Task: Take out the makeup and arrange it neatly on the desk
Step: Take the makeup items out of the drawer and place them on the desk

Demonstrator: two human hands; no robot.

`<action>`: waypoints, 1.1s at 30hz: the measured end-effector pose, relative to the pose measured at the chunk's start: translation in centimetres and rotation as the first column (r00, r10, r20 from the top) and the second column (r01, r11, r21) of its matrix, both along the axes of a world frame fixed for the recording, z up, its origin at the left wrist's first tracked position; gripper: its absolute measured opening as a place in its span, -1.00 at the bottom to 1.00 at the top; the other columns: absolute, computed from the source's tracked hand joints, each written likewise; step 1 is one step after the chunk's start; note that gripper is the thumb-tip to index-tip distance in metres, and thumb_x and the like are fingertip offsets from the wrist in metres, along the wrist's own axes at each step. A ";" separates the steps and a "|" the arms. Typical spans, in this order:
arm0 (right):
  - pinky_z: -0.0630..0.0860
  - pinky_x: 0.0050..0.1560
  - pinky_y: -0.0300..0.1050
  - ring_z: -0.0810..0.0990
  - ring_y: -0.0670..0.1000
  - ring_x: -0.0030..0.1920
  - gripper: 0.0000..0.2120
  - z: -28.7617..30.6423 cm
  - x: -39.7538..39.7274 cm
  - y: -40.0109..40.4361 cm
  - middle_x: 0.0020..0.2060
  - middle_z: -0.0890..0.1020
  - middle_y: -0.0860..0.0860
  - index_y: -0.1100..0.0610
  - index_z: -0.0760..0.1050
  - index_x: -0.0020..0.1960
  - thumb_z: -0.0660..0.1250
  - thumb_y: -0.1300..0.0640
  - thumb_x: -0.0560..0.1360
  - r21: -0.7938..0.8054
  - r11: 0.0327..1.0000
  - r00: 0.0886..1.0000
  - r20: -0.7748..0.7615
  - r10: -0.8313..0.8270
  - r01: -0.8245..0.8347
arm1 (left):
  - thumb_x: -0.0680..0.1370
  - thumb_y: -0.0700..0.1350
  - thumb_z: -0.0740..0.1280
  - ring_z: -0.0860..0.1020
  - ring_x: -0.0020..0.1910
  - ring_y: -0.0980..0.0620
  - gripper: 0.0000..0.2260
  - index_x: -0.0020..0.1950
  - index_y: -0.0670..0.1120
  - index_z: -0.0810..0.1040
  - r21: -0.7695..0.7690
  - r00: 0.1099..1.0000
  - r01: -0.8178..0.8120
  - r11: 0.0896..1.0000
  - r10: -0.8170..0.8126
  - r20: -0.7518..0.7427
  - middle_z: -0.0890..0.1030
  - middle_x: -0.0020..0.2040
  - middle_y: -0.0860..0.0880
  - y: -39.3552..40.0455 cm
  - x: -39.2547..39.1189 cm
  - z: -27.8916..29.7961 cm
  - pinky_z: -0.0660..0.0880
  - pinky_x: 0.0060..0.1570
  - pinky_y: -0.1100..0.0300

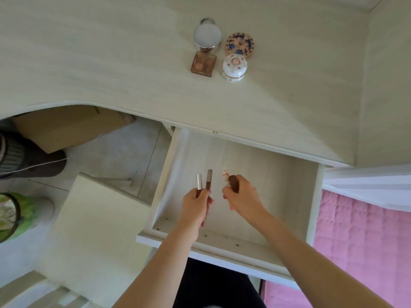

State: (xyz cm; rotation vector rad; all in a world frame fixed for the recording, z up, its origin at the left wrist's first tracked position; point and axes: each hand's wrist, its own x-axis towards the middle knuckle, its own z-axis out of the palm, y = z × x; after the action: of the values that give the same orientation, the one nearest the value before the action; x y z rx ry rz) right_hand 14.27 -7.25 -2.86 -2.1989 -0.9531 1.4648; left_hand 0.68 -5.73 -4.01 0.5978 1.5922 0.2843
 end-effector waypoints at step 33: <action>0.33 -0.40 -0.23 0.39 -0.06 -0.34 -0.88 11.3 15.4 11.4 -0.29 0.40 -0.03 0.14 0.36 -0.04 0.30 0.15 0.51 0.326 0.819 0.868 -0.014 -0.496 0.472 | 0.55 -0.27 0.25 0.60 -0.34 -0.06 -0.93 -0.04 -0.21 0.53 0.345 0.902 0.426 0.837 -0.423 -0.088 0.64 -0.26 -0.14 17.6 17.7 11.8 0.43 -0.50 0.26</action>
State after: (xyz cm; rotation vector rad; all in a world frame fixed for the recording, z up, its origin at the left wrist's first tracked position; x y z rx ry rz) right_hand 29.70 4.10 8.46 -2.0543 -0.5355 0.9264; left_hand 18.35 11.85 7.80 1.2181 1.3754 0.2354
